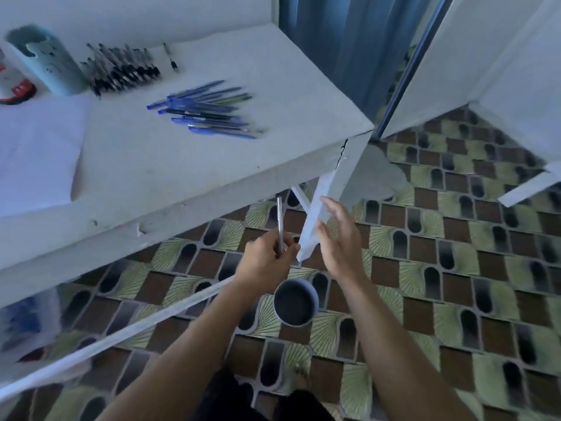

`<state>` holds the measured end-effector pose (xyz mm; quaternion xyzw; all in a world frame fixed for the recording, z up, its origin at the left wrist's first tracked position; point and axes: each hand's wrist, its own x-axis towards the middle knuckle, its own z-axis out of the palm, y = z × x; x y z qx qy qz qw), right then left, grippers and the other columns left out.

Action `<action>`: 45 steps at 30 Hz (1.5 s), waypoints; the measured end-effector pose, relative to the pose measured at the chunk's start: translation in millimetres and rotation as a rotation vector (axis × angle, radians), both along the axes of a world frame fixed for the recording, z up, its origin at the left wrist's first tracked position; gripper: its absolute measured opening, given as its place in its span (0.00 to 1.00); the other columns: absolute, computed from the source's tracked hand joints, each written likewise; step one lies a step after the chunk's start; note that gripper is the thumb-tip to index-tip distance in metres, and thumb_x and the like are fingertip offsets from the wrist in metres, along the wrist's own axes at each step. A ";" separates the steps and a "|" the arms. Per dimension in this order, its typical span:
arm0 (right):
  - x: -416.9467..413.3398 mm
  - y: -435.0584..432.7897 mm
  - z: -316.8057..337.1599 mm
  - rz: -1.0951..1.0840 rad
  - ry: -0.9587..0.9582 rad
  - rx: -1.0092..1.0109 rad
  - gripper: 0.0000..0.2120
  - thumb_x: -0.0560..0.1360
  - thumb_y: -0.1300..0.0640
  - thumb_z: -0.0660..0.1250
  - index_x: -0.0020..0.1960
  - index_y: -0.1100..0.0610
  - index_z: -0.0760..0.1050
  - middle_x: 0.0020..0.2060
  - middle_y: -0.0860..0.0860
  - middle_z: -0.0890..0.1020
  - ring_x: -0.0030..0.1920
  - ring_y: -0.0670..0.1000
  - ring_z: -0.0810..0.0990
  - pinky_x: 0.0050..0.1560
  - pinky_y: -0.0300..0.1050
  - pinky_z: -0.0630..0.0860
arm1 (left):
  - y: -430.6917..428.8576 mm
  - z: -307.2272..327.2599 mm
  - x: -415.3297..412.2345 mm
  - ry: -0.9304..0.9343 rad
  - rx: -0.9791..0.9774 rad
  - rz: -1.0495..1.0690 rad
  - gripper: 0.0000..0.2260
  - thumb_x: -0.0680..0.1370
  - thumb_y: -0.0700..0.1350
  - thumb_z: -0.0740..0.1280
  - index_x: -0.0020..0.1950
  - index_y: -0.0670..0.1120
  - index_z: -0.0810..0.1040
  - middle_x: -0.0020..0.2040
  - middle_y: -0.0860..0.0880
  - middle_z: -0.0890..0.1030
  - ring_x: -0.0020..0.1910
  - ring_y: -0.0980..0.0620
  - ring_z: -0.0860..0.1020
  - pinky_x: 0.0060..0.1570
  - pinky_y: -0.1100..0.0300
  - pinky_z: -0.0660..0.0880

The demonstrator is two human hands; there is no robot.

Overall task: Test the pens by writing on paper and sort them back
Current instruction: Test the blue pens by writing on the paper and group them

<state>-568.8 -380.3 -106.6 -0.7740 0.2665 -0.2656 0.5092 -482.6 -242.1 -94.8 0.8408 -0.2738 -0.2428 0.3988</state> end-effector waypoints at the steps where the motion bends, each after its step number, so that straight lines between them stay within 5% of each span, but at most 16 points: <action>1: -8.8 -6.1 -14.0 0.002 0.038 -0.018 0.21 0.76 0.52 0.63 0.69 0.52 0.72 0.64 0.41 0.74 0.65 0.32 0.68 0.66 0.30 0.63 | -6.0 -12.1 -7.7 0.005 0.033 -0.016 0.06 0.79 0.50 0.69 0.46 0.49 0.77 0.33 0.53 0.78 0.34 0.54 0.77 0.37 0.58 0.73; 5: -39.0 -22.2 -75.7 -0.002 0.129 -0.075 0.23 0.76 0.55 0.65 0.70 0.56 0.71 0.63 0.49 0.75 0.63 0.32 0.68 0.63 0.25 0.61 | -26.2 -70.7 -27.8 0.074 0.206 -0.112 0.05 0.80 0.50 0.67 0.48 0.51 0.76 0.36 0.56 0.76 0.37 0.57 0.76 0.32 0.68 0.66; 8: -52.4 -26.7 -124.1 -0.014 0.166 -0.103 0.25 0.75 0.55 0.64 0.71 0.61 0.70 0.66 0.50 0.75 0.67 0.38 0.68 0.69 0.31 0.60 | -38.1 -125.4 -34.0 0.135 0.313 -0.148 0.07 0.81 0.50 0.66 0.50 0.47 0.78 0.40 0.51 0.79 0.42 0.50 0.79 0.33 0.64 0.69; 13: -56.1 -35.3 -220.2 -0.024 0.245 -0.147 0.29 0.74 0.50 0.61 0.73 0.60 0.68 0.69 0.52 0.73 0.70 0.41 0.64 0.74 0.41 0.60 | -50.9 -232.8 -38.8 0.159 0.440 -0.220 0.10 0.82 0.48 0.66 0.59 0.45 0.76 0.45 0.51 0.78 0.41 0.53 0.77 0.29 0.68 0.68; 23: -41.8 -36.3 -436.1 -0.083 0.320 -0.063 0.29 0.74 0.49 0.60 0.71 0.61 0.69 0.68 0.54 0.75 0.70 0.52 0.71 0.72 0.56 0.67 | -66.1 -479.5 -34.6 0.184 0.643 -0.319 0.12 0.82 0.49 0.65 0.55 0.40 0.79 0.43 0.49 0.79 0.43 0.50 0.78 0.40 0.62 0.72; 27: -39.4 -37.6 -494.7 -0.109 0.334 -0.039 0.30 0.73 0.49 0.59 0.71 0.62 0.69 0.68 0.55 0.74 0.70 0.54 0.70 0.72 0.57 0.67 | -69.2 -541.5 -31.1 0.122 0.686 -0.341 0.17 0.81 0.54 0.65 0.57 0.40 0.78 0.43 0.49 0.78 0.39 0.53 0.76 0.33 0.66 0.66; 31: -40.1 -41.2 -524.1 -0.113 0.325 -0.029 0.30 0.73 0.48 0.59 0.71 0.63 0.70 0.68 0.56 0.75 0.69 0.54 0.71 0.71 0.54 0.67 | -69.6 -559.5 -29.8 0.096 0.693 -0.274 0.19 0.80 0.54 0.67 0.64 0.43 0.74 0.53 0.46 0.79 0.48 0.47 0.79 0.47 0.55 0.78; 35: -37.4 -43.7 -523.8 -0.106 0.310 -0.035 0.30 0.73 0.48 0.60 0.70 0.63 0.71 0.67 0.56 0.76 0.68 0.55 0.72 0.70 0.56 0.68 | -71.6 -541.2 -24.9 -0.002 0.704 -0.220 0.18 0.79 0.54 0.65 0.66 0.49 0.72 0.61 0.47 0.76 0.57 0.42 0.78 0.55 0.47 0.76; 43: -17.4 -44.9 -445.2 -0.145 0.173 -0.097 0.26 0.75 0.53 0.61 0.69 0.65 0.71 0.65 0.56 0.77 0.67 0.52 0.74 0.70 0.43 0.67 | -84.9 -444.1 -3.5 -0.101 0.209 0.007 0.22 0.75 0.55 0.64 0.62 0.42 0.76 0.61 0.42 0.77 0.62 0.41 0.72 0.62 0.42 0.72; 45: -11.5 -46.7 -419.5 -0.150 0.133 -0.117 0.26 0.75 0.54 0.61 0.69 0.66 0.71 0.65 0.57 0.77 0.67 0.54 0.74 0.70 0.48 0.69 | -87.5 -415.0 -1.6 -0.185 0.081 0.063 0.25 0.73 0.57 0.61 0.60 0.40 0.77 0.58 0.42 0.79 0.60 0.43 0.73 0.62 0.44 0.70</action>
